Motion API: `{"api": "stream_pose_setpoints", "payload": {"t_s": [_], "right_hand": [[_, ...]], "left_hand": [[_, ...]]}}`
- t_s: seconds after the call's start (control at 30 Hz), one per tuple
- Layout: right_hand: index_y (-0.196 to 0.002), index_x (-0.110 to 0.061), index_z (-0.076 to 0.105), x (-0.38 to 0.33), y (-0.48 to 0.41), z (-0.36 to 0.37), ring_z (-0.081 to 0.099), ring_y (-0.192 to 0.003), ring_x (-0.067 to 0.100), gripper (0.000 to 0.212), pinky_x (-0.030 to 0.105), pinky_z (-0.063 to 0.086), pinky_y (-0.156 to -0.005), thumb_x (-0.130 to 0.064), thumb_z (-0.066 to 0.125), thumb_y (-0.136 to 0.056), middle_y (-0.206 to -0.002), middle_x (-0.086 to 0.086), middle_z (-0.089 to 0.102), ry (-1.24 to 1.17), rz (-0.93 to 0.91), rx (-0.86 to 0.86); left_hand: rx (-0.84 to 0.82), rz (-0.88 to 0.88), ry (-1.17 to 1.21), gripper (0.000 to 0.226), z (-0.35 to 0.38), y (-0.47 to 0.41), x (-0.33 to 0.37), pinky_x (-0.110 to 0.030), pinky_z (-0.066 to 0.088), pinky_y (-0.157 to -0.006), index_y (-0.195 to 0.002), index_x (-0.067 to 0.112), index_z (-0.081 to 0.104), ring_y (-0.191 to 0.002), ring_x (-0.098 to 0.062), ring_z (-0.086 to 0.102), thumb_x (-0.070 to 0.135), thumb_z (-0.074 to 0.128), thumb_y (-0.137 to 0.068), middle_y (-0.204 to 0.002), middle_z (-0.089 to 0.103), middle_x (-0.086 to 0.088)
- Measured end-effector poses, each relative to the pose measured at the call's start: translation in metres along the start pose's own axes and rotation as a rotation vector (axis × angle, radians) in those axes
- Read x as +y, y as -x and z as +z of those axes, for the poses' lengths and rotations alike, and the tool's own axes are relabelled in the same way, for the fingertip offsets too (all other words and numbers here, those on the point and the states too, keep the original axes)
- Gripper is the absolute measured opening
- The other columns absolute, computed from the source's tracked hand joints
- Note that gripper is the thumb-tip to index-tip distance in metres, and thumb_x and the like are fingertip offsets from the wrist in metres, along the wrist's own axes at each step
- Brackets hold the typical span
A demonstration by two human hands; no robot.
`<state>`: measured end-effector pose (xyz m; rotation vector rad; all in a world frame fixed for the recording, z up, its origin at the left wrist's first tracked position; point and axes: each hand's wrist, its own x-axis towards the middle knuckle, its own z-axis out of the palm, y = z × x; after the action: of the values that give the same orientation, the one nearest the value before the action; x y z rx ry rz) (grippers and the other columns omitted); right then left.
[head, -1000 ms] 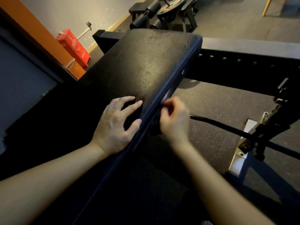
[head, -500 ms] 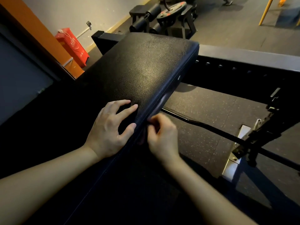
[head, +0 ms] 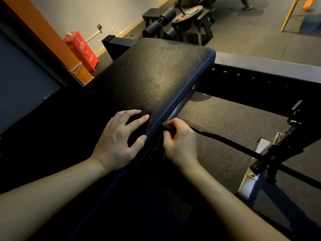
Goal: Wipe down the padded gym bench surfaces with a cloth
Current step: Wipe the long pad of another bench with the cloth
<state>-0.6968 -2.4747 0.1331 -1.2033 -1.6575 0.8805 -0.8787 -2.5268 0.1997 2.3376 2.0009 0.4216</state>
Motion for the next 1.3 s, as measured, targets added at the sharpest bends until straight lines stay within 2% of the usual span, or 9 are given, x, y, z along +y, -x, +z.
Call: {"api": "stream_pose_setpoints", "payload": {"t_s": [0.07, 0.23, 0.47, 0.7, 0.8, 0.9, 1.0, 1.17, 1.3], "right_hand": [[-0.090, -0.014, 0.069, 0.008, -0.030, -0.007, 0.063, -0.085, 0.021, 0.015, 0.031, 0.047, -0.080, -0.004, 0.061, -0.082, -0.091, 0.006, 0.070, 0.058, -0.005, 0.061], [-0.101, -0.009, 0.069, 0.040, -0.127, -0.036, 0.067, -0.097, 0.031, 0.017, 0.033, 0.050, -0.087, -0.010, 0.060, -0.087, -0.101, 0.013, 0.072, 0.185, 0.236, 0.249], [-0.093, -0.015, 0.070, 0.006, -0.016, -0.012, 0.066, -0.084, 0.019, 0.013, 0.031, 0.052, -0.079, -0.006, 0.064, -0.085, -0.091, 0.002, 0.072, 0.002, -0.022, -0.028], [-0.098, -0.012, 0.068, 0.053, -0.147, -0.045, 0.067, -0.094, 0.026, 0.014, 0.037, 0.056, -0.087, -0.008, 0.059, -0.088, -0.099, 0.009, 0.072, 0.179, 0.128, 0.233], [-0.098, -0.011, 0.067, 0.055, -0.147, -0.044, 0.065, -0.092, 0.023, 0.013, 0.033, 0.054, -0.084, -0.007, 0.059, -0.089, -0.098, 0.008, 0.070, 0.145, 0.146, 0.297], [-0.093, -0.012, 0.068, 0.039, -0.089, -0.025, 0.063, -0.085, 0.018, 0.014, 0.027, 0.048, -0.080, -0.002, 0.062, -0.085, -0.092, 0.004, 0.069, 0.027, -0.009, 0.186], [-0.090, -0.013, 0.068, 0.036, -0.078, -0.029, 0.064, -0.084, 0.021, 0.015, 0.032, 0.049, -0.077, -0.004, 0.060, -0.081, -0.090, 0.005, 0.070, 0.039, -0.103, 0.072], [-0.091, -0.011, 0.069, 0.065, -0.174, -0.055, 0.068, -0.088, 0.031, 0.016, 0.034, 0.052, -0.078, -0.008, 0.056, -0.083, -0.092, 0.010, 0.073, 0.181, 0.142, 0.261], [-0.087, -0.011, 0.067, 0.043, -0.110, -0.031, 0.065, -0.081, 0.025, 0.010, 0.033, 0.049, -0.074, -0.005, 0.060, -0.083, -0.087, 0.007, 0.069, 0.052, 0.051, 0.167]], "left_hand": [[-0.007, -0.007, -0.003, 0.059, -0.001, 0.000, 0.001, -0.049, 0.037, -0.114, -0.144, 0.023, 0.059, -0.136, -0.023, 0.045, 0.050, 0.053, -0.092, -0.148, 0.049, 0.000], [-0.016, -0.031, -0.017, 0.064, -0.001, 0.000, 0.001, -0.049, 0.037, -0.114, -0.144, 0.026, 0.059, -0.136, -0.022, 0.044, 0.059, 0.055, -0.089, -0.148, 0.049, 0.002], [-0.010, -0.035, -0.146, 0.065, -0.007, -0.026, 0.011, -0.042, 0.040, -0.105, -0.135, 0.024, 0.061, -0.118, -0.022, 0.052, 0.063, 0.056, -0.083, -0.125, 0.055, 0.000], [-0.058, -0.003, -0.114, 0.075, 0.013, -0.080, 0.012, -0.046, 0.024, -0.122, -0.148, 0.029, 0.053, -0.138, -0.022, 0.039, 0.071, 0.050, -0.085, -0.144, 0.045, 0.001], [-0.026, -0.003, -0.094, 0.073, 0.016, -0.079, 0.009, -0.047, 0.024, -0.121, -0.147, 0.030, 0.054, -0.138, -0.021, 0.039, 0.069, 0.051, -0.085, -0.144, 0.045, 0.002], [-0.007, -0.003, -0.086, 0.072, 0.017, -0.080, 0.010, -0.046, 0.026, -0.120, -0.146, 0.029, 0.056, -0.135, -0.022, 0.042, 0.066, 0.054, -0.085, -0.143, 0.047, 0.001], [-0.010, -0.009, -0.066, 0.072, 0.019, -0.079, 0.010, -0.045, 0.028, -0.119, -0.146, 0.029, 0.056, -0.135, -0.022, 0.042, 0.066, 0.054, -0.085, -0.143, 0.046, 0.002], [-0.008, -0.007, -0.062, 0.072, 0.019, -0.080, 0.008, -0.044, 0.032, -0.115, -0.146, 0.029, 0.057, -0.134, -0.022, 0.042, 0.066, 0.054, -0.084, -0.144, 0.046, 0.001], [0.002, -0.013, -0.060, 0.071, 0.019, -0.081, 0.010, -0.045, 0.033, -0.115, -0.145, 0.029, 0.058, -0.133, -0.023, 0.042, 0.065, 0.055, -0.084, -0.143, 0.047, 0.000]]}}
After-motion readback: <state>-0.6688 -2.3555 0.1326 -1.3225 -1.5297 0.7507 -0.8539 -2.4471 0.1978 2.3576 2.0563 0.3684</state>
